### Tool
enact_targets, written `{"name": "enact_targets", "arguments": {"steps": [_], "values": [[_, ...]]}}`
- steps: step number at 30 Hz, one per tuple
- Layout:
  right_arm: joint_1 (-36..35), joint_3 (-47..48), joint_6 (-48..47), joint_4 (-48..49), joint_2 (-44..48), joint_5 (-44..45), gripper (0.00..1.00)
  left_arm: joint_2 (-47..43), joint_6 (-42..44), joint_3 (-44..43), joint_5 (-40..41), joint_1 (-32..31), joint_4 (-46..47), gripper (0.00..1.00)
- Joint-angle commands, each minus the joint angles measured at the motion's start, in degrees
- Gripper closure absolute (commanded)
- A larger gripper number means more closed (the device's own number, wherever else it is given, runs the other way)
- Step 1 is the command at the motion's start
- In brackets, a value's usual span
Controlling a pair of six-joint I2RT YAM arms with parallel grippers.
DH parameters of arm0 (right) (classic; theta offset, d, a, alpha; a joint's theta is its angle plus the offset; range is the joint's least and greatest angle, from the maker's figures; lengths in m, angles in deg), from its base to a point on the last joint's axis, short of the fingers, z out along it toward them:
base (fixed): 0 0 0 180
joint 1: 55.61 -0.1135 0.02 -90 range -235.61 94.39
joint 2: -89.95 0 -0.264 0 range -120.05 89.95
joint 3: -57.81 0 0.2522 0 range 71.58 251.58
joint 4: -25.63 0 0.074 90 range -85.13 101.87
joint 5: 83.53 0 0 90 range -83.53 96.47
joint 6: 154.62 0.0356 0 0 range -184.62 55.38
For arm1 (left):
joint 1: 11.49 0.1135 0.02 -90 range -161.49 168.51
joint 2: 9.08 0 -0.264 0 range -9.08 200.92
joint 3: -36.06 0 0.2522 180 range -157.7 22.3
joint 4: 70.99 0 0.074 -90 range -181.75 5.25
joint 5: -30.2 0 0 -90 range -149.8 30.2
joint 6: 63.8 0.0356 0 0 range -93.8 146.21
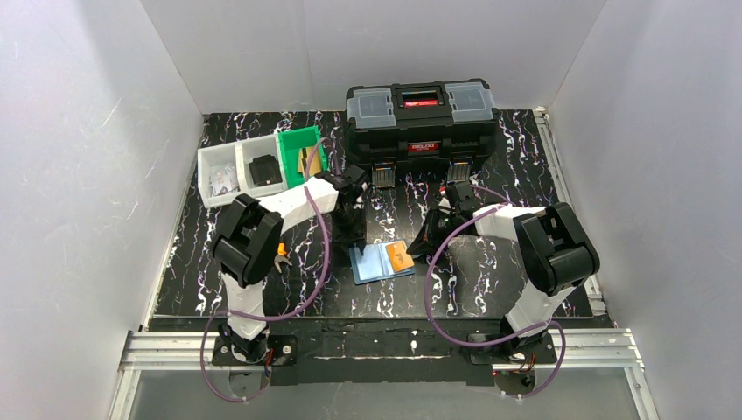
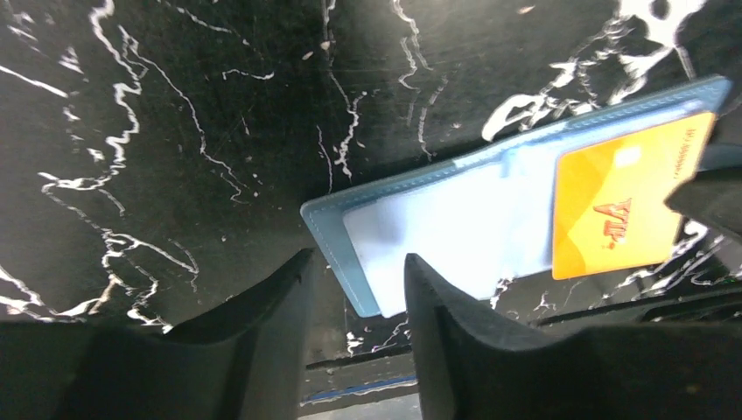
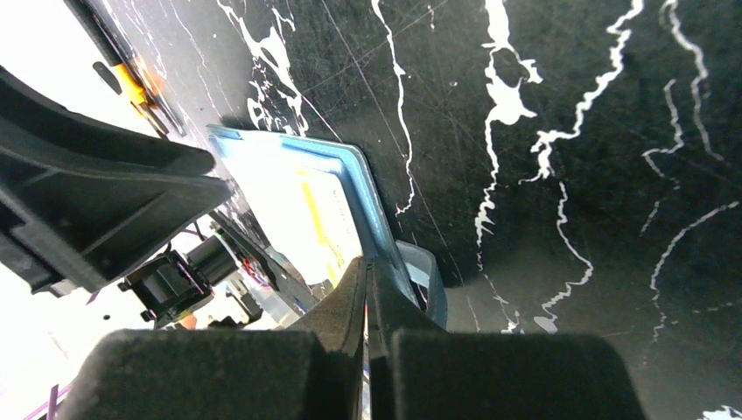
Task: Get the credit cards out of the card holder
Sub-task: Remove the credit card from the card holder.
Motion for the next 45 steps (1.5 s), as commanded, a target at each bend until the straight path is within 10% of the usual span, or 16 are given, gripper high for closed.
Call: {"name": "enact_targets", "arguments": {"steps": [1, 9, 45], "values": [[0.3, 0.7, 0.5, -1.2, 1.5, -1.4, 0.99, -6.3, -0.1, -4.0, 2.6, 0.3, -3.1, 0.52], [0.5, 1.3, 2.8, -0.1, 1.9, -4.2, 0.99, -10.7, -1.8, -4.2, -3.5, 1.4, -1.2, 0.35], [3.1, 3.0, 12.4, 2.8, 11.1, -12.5, 0.99, -14.9, -15.5, 5.7, -27.3, 6.1, 20.9, 0.31]]}}
